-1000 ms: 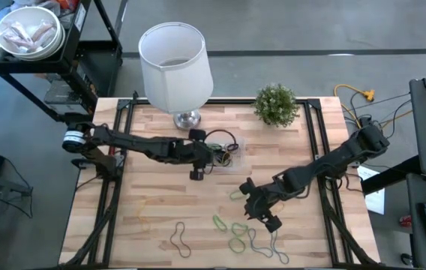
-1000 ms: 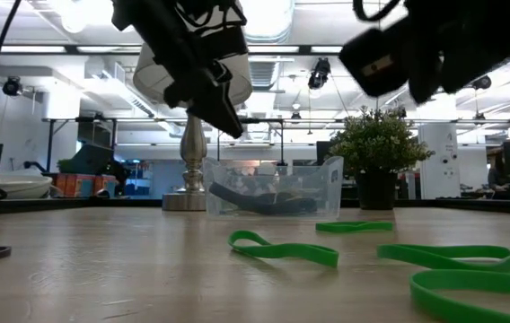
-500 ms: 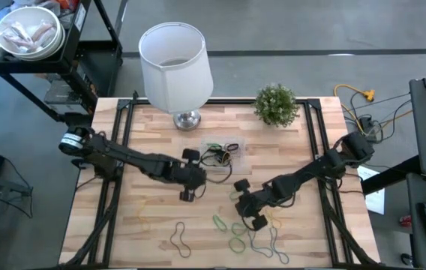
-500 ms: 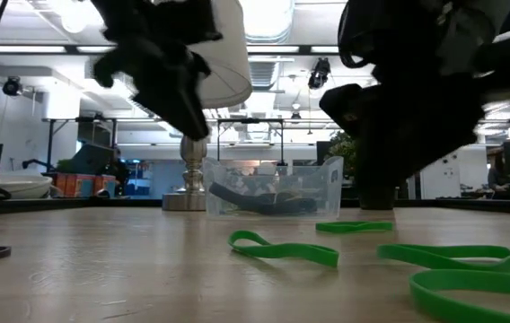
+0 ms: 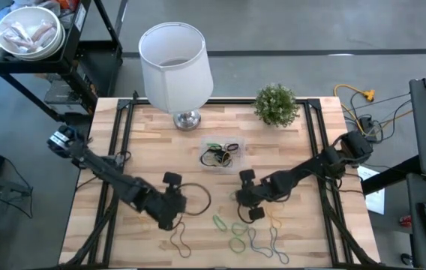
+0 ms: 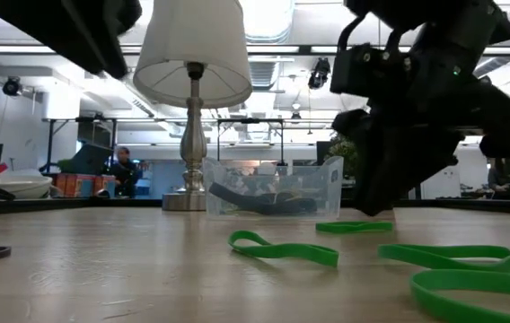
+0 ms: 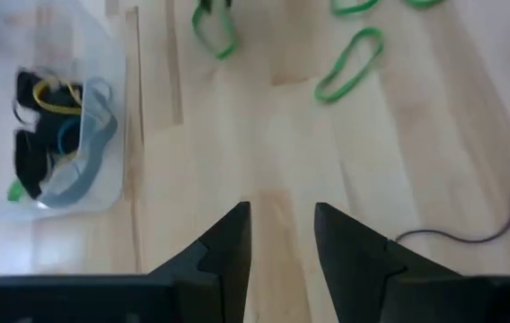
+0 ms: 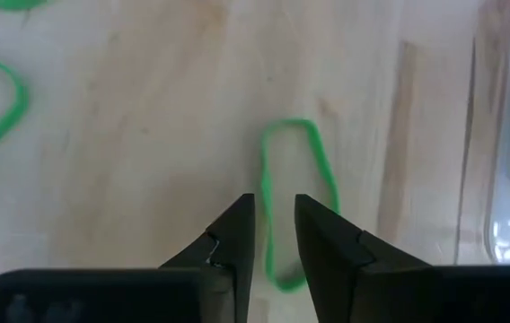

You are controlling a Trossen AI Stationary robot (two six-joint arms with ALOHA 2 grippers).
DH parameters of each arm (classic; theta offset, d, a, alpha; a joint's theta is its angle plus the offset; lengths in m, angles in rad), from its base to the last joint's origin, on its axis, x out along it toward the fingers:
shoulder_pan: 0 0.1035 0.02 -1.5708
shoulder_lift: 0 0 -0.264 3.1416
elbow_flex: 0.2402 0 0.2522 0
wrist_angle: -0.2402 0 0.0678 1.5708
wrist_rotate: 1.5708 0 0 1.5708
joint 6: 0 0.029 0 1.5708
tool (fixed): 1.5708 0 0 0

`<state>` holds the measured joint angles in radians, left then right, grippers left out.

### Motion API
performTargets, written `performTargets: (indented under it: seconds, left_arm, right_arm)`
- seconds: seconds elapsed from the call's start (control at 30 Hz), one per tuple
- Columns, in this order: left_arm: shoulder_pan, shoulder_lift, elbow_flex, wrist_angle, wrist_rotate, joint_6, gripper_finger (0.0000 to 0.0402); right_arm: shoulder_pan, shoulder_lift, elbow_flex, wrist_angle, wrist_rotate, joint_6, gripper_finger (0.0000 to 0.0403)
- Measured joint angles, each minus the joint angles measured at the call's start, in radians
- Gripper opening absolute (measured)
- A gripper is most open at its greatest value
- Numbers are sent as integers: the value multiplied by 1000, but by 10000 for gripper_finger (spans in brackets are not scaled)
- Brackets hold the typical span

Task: Pick and place rubber bands into bin
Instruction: Put the green rubber band into the transparent bin

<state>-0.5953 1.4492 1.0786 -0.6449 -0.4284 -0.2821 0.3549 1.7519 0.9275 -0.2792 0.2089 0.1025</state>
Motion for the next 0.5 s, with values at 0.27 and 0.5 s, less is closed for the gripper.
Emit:
performTargets:
  seconds: [0.27,0.5]
  left_arm:
    - [-87,-23,0,-1,-78,0,109]
    - [-113,-25,-1,-1,-79,-2,109]
  right_arm:
    - [-38,19,-5,-1,-49,21,76]
    - [-49,70,-1,5,-106,30,74]
